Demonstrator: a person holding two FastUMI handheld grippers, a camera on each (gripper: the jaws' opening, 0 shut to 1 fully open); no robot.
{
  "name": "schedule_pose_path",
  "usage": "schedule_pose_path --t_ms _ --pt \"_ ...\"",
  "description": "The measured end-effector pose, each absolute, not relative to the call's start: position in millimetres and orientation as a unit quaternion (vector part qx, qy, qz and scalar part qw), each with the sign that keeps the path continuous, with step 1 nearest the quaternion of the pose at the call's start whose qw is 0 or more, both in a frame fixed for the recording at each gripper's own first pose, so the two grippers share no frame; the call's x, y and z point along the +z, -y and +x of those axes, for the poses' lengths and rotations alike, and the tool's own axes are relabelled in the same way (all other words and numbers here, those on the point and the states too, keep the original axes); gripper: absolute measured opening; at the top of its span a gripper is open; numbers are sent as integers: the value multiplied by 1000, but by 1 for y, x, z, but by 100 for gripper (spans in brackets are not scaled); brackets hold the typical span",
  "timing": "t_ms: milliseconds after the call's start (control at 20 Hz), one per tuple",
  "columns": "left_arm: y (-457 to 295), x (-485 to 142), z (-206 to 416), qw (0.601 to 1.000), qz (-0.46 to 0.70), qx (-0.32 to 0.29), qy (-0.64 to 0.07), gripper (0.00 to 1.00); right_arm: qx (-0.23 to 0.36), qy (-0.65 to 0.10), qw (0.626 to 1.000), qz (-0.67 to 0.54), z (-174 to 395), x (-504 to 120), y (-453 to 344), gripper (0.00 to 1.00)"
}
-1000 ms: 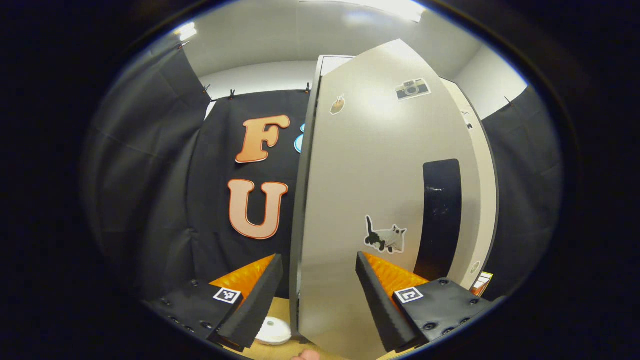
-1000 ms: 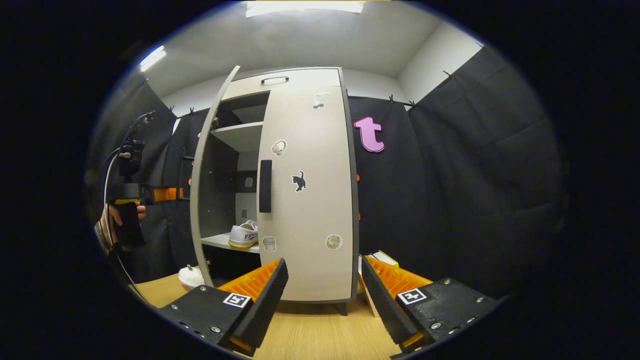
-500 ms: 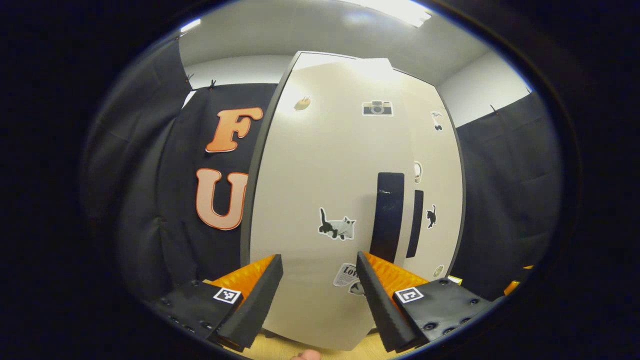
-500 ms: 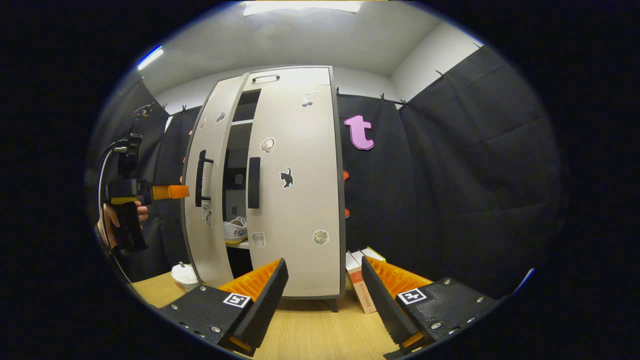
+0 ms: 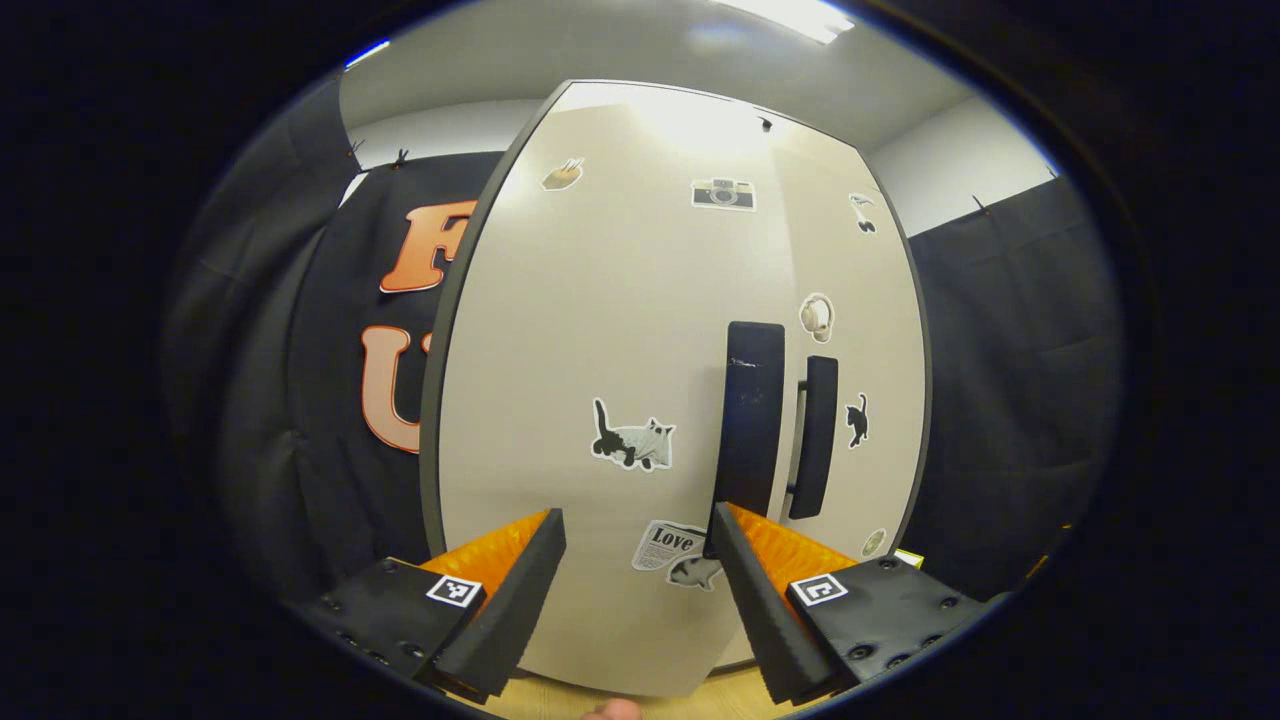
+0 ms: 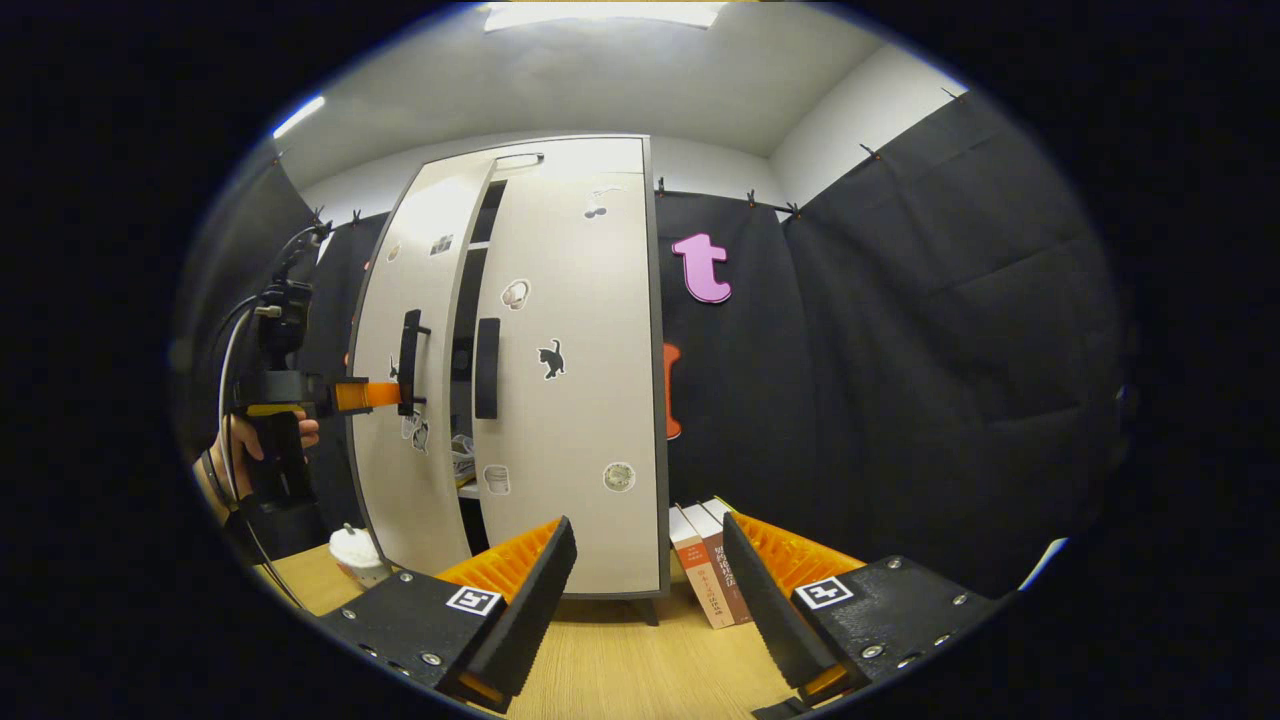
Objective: Grab one shoe with the right hand and put it into the shoe cabinet, grab the other shoe with the left hand and put it into the shoe cabinet; then close the right door with the right hand and the left door with the left hand.
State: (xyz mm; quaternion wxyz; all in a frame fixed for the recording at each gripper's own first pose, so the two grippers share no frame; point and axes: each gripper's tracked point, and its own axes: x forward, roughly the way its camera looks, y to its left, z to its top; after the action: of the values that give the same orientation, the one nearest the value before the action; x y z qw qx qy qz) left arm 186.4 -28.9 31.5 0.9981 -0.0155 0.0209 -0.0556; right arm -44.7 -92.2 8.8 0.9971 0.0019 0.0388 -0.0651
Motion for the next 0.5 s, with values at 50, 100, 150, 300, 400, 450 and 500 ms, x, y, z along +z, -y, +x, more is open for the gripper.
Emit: schedule_pose_path --t_ms 50,100,150,300,400,450,500 --pt "30 30 190 998 -11 -53 -23 96 -67 -39 997 2 -45 10 94 91" --pt "32 30 195 998 -5 -52 -24 96 -69 -38 997 1 -45 10 95 91" --pt "33 30 197 998 1 -50 -23 96 -69 -37 997 2 -45 10 98 91" --pt "36 30 206 999 5 -48 -21 99 -72 -35 997 6 -46 9 102 91" --pt "38 27 213 999 1 -48 -25 96 -73 -36 997 9 -47 8 105 91" --pt "39 26 216 998 -1 -48 -28 96 -74 -37 997 9 -49 8 106 91" --pt "39 25 220 998 -1 -48 -30 96 -76 -36 996 8 -48 8 107 91"
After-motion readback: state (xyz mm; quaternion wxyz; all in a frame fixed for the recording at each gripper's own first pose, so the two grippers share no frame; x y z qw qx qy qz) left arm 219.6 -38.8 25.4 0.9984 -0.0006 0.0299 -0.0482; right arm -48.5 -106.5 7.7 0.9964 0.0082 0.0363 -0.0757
